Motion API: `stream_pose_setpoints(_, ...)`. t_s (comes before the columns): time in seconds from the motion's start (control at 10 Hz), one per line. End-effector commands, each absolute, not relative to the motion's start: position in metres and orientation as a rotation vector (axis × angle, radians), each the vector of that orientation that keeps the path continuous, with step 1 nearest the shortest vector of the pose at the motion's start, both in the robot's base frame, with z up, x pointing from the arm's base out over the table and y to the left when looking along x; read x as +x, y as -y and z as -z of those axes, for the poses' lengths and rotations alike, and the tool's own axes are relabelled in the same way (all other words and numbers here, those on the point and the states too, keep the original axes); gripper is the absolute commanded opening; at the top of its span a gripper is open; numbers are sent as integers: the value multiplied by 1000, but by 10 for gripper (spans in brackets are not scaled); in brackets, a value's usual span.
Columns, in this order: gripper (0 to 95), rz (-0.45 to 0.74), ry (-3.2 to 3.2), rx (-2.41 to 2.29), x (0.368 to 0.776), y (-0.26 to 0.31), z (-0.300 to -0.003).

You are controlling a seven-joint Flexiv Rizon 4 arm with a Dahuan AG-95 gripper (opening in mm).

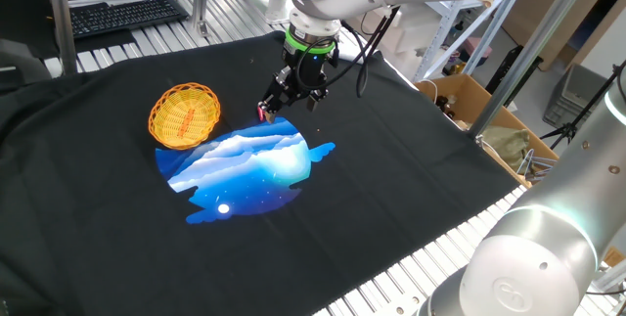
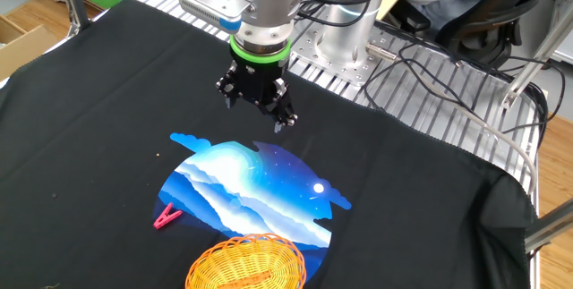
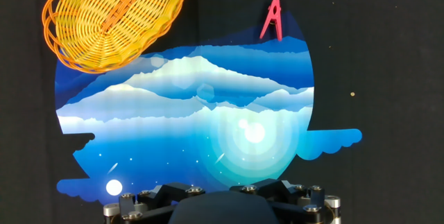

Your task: Use a clamp

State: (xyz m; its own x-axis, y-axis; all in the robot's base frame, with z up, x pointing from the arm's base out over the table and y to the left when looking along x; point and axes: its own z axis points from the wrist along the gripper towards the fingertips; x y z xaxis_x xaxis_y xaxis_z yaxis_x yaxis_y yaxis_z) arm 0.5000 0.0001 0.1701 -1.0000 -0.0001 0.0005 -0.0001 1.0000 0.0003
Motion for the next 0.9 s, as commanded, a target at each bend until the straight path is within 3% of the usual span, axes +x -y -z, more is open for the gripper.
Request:
stream_pose_setpoints(0.1, 0, -41, 3134, -129, 500, 0, -170)
stream_pose_setpoints(0.9, 0, -41, 3128, -116, 498, -2, -166)
